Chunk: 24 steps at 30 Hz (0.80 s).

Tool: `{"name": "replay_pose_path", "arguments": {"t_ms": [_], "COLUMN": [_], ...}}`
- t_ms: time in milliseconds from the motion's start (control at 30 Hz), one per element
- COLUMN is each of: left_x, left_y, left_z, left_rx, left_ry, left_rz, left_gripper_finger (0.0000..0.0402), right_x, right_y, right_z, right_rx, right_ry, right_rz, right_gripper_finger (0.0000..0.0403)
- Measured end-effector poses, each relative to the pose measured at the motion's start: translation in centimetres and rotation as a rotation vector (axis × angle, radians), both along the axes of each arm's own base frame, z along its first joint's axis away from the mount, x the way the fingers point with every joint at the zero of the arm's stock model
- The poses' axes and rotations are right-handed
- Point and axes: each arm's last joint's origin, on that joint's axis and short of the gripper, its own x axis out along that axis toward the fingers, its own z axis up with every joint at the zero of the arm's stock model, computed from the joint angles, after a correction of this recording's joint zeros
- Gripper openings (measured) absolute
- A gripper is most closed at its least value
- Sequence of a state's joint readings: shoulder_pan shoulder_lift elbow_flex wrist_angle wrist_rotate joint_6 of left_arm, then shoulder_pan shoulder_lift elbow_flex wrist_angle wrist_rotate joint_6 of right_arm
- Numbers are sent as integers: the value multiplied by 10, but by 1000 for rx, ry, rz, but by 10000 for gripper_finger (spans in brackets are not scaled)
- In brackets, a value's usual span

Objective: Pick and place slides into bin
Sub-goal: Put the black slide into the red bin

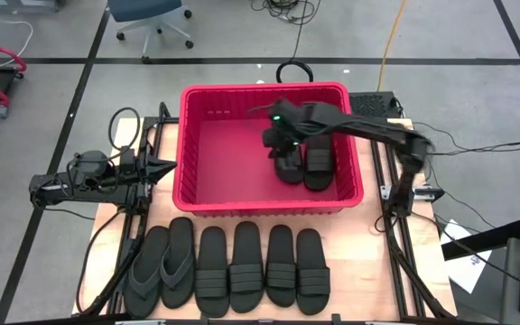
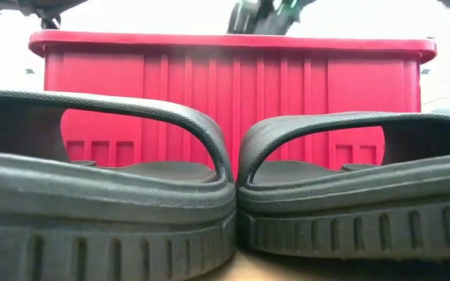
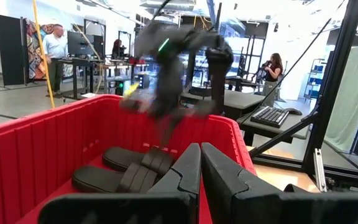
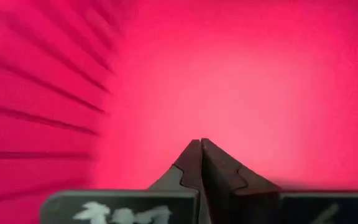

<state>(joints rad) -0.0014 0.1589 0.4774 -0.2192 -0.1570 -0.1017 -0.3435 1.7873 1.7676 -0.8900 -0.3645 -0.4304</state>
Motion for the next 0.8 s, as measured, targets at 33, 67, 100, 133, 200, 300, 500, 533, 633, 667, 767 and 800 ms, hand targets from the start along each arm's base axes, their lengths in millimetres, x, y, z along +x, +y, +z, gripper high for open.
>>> {"name": "replay_pose_path", "arguments": {"t_ms": [33, 67, 100, 133, 200, 300, 500, 533, 633, 667, 767, 800], "left_x": [0, 0, 0, 0, 0, 0, 0, 0, 0, 0, 0, 0], "left_y": [0, 0, 0, 0, 0, 0, 0, 0, 0, 0, 0, 0], "left_z": [0, 0, 0, 0, 0, 0, 0, 0, 0, 0, 0, 0], "left_rx": [0, 0, 0, 0, 0, 0, 0, 0, 0, 0, 0, 0], "left_ry": [0, 0, 0, 0, 0, 0, 0, 0, 0, 0, 0, 0], "left_rz": [-1, -1, 0, 0, -1, 0, 0, -1, 0, 0, 0, 0], "left_gripper_finger": [17, 17, 17, 17, 17, 17, 17, 17, 17, 17, 17, 17], "right_x": [-7, -14, -20, -28, -42, -61, -88, -94, -116, -124, -143, -150], "right_y": [14, 28, 42, 55, 75, 99, 135, 139, 144, 145, 144, 143], "right_z": [20, 40, 59, 77, 106, 131, 108, 100, 75, 67, 45, 39], "right_rx": [9, 9, 10, 13, 45, 121, 292, 292, 308, 321, 360, 365], "right_ry": [-82, -169, -253, -336, -473, -632, -713, -727, -775, -795, -854, -864], "right_rz": [49, 89, 117, 131, 143, 162, 81, 52, -112, -167, -260, -277], "right_gripper_finger": [0, 0, 0, 0, 0, 0, 0, 0, 0, 0, 0, 0]}}
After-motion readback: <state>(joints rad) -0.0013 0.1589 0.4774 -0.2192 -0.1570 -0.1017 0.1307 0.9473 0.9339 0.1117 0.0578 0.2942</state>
